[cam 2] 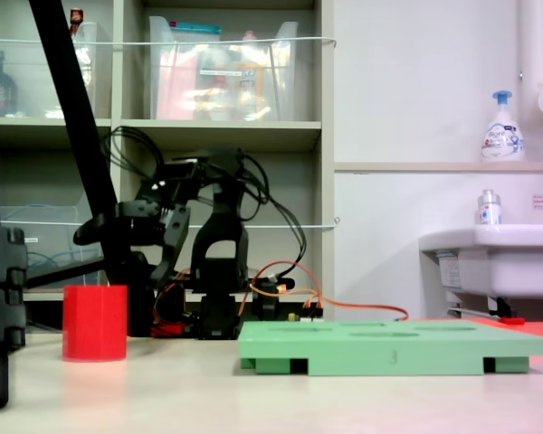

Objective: Put the octagonal pillar block into the corresponding hole

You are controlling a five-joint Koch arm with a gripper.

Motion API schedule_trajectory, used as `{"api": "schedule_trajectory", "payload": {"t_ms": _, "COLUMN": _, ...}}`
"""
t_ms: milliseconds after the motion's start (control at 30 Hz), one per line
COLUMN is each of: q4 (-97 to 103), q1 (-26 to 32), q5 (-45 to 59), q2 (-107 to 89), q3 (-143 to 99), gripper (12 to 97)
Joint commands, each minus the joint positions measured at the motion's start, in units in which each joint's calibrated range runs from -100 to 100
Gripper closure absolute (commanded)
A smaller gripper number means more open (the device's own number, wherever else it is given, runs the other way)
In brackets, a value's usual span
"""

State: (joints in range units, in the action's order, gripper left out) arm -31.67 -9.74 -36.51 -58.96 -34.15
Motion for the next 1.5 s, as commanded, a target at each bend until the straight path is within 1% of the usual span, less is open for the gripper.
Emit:
{"api": "schedule_trajectory", "payload": {"t_ms": 0, "q4": 4.0, "q1": 0.0, "q5": 0.3, "q2": 4.8, "q3": 5.6, "gripper": 29.9}}
{"api": "schedule_trajectory", "payload": {"t_ms": 300, "q4": 2.4, "q1": -0.8, "q5": -4.4, "q2": 20.0, "q3": 10.1, "gripper": 29.9}}
{"api": "schedule_trajectory", "payload": {"t_ms": 767, "q4": -19.7, "q1": -1.5, "q5": -5.1, "q2": 29.5, "q3": 25.1, "gripper": 31.0}}
{"api": "schedule_trajectory", "payload": {"t_ms": 867, "q4": -24.6, "q1": -1.6, "q5": -5.0, "q2": 31.4, "q3": 26.5, "gripper": 35.5}}
{"api": "schedule_trajectory", "payload": {"t_ms": 933, "q4": -26.7, "q1": -1.6, "q5": -5.0, "q2": 33.0, "q3": 27.3, "gripper": 35.5}}
{"api": "schedule_trajectory", "payload": {"t_ms": 1233, "q4": -37.6, "q1": -1.7, "q5": -5.0, "q2": 46.5, "q3": 41.5, "gripper": 35.6}}
{"api": "schedule_trajectory", "payload": {"t_ms": 1267, "q4": -38.7, "q1": -1.7, "q5": -4.9, "q2": 47.9, "q3": 42.7, "gripper": 37.6}}
{"api": "schedule_trajectory", "payload": {"t_ms": 1467, "q4": -42.7, "q1": -1.7, "q5": -4.4, "q2": 53.9, "q3": 46.2, "gripper": 38.0}}
